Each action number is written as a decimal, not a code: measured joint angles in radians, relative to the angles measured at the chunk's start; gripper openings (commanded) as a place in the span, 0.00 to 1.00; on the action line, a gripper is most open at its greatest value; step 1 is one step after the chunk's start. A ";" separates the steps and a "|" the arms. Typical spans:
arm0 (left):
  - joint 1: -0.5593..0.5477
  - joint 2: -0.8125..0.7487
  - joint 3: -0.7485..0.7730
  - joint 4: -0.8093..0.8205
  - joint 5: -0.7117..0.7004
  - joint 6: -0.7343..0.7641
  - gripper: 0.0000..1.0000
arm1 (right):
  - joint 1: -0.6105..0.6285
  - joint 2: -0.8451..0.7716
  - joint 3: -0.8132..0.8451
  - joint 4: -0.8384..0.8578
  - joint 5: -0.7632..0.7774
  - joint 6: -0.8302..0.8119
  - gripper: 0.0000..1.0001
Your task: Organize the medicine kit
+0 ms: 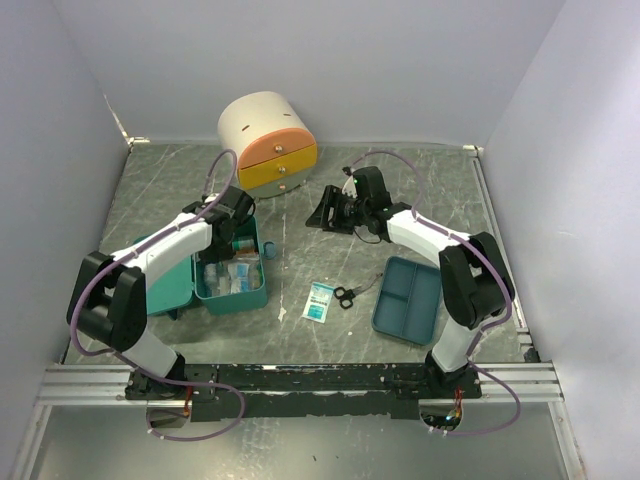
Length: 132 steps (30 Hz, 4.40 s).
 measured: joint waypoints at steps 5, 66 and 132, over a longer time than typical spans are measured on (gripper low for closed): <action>0.000 0.001 0.004 0.000 -0.021 0.007 0.51 | -0.002 0.002 0.000 0.004 -0.014 0.008 0.59; 0.040 -0.066 -0.055 0.163 -0.103 0.116 0.07 | -0.005 0.028 -0.008 0.041 -0.037 0.039 0.58; 0.043 -0.698 0.019 0.237 0.362 0.220 0.84 | -0.061 -0.423 -0.214 -0.731 0.780 0.212 0.87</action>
